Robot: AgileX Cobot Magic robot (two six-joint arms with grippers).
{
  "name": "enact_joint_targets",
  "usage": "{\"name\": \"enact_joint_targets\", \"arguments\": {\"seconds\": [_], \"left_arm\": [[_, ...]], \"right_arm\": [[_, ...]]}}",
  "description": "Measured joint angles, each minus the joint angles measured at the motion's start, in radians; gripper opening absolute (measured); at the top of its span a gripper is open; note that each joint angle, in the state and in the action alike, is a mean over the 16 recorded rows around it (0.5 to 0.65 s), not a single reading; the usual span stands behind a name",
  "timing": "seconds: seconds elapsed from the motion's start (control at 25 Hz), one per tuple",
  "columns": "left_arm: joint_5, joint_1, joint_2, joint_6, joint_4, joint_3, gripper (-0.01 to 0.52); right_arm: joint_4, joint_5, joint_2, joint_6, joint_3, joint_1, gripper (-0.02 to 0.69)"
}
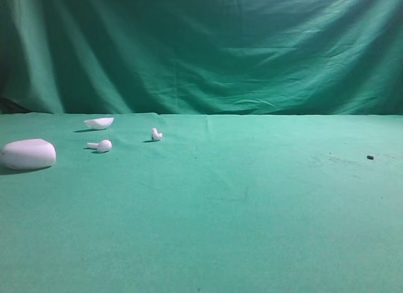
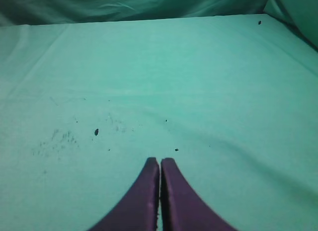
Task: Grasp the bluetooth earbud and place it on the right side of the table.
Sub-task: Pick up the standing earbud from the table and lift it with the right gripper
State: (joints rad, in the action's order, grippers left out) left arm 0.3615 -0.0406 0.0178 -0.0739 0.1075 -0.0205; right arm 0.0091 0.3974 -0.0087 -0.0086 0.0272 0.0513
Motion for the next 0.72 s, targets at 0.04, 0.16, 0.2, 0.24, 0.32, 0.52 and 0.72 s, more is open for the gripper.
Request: {"name": "enact_joint_targets", "arguments": {"seconds": [0.04,0.16,0.2,0.24,0.32,0.52,0.72], "left_arm": [[0.0,0.0,0.0,0.0,0.0,0.0,0.0],[0.0,0.0,0.0,0.0,0.0,0.0,0.0],[0.0,0.0,0.0,0.0,0.0,0.0,0.0],[0.0,0.0,0.0,0.0,0.0,0.0,0.0],[0.0,0.0,0.0,0.0,0.0,0.0,0.0],[0.0,0.0,0.0,0.0,0.0,0.0,0.0],[0.0,0.0,0.0,0.0,0.0,0.0,0.0]], "right_arm": [[0.0,0.0,0.0,0.0,0.0,0.0,0.0],[0.0,0.0,0.0,0.0,0.0,0.0,0.0],[0.0,0.0,0.0,0.0,0.0,0.0,0.0],[0.0,0.0,0.0,0.0,0.0,0.0,0.0],[0.0,0.0,0.0,0.0,0.0,0.0,0.0],[0.0,0.0,0.0,0.0,0.0,0.0,0.0],[0.004,-0.036,0.0,0.003,0.001,0.0,0.0]]}}
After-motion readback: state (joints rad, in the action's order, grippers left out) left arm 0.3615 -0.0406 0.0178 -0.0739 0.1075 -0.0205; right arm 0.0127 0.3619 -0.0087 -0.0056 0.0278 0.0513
